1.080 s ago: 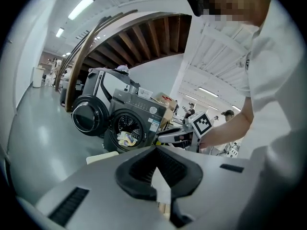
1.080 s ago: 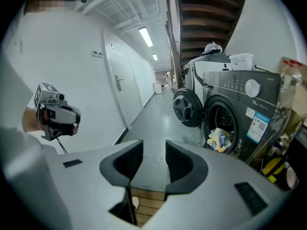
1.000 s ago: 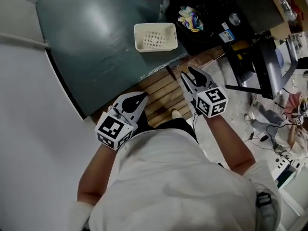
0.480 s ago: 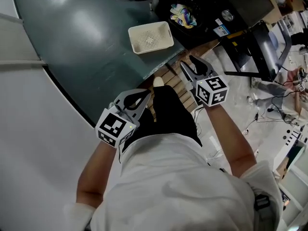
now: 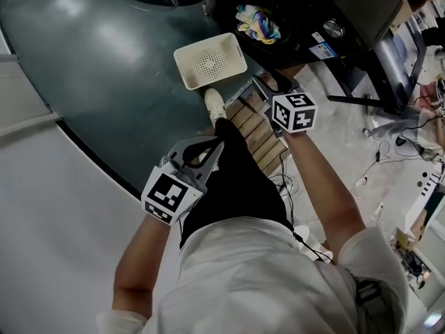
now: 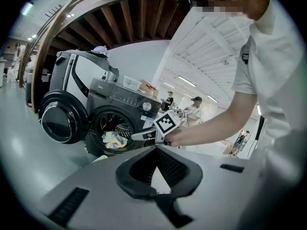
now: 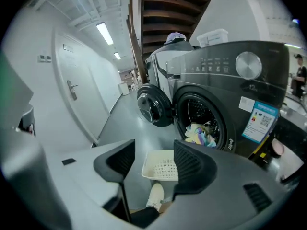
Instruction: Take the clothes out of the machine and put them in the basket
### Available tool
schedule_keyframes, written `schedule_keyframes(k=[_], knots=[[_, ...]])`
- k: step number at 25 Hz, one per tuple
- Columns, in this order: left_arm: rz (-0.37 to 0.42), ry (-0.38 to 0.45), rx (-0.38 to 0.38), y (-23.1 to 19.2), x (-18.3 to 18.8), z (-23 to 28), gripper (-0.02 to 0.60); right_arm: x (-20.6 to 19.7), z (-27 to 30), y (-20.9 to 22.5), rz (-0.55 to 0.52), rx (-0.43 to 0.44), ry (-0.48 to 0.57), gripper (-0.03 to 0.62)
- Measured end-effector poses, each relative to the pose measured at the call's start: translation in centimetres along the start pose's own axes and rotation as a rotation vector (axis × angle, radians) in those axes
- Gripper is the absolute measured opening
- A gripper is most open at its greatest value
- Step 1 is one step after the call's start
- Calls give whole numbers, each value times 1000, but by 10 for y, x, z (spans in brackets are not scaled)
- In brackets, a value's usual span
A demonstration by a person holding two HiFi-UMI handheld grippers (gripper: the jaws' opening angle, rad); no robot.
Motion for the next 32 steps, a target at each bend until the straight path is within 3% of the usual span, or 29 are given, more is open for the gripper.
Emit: schedule_keyframes(k=[5,14,23,32], knots=[[17,-45,-47,-37,-1,39,-5,-3,63,47,75,-74,-13,258],[47,-43,-90,-95,9,98,-5,-12,166,123,297,-204,-44,322],[10,-63,-136,-143,6,132,-5,-23,246,186,465,-327,-54,384],[12,-81,-139,-195,9,156,-5,-23,309,234,527,-410,-66,416]])
Point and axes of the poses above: the fingertips, and each gripper's own axes: z forward along the fingers, y to its right, x out of its top, the point moved 6 cm from there along -z, backward along the fingers
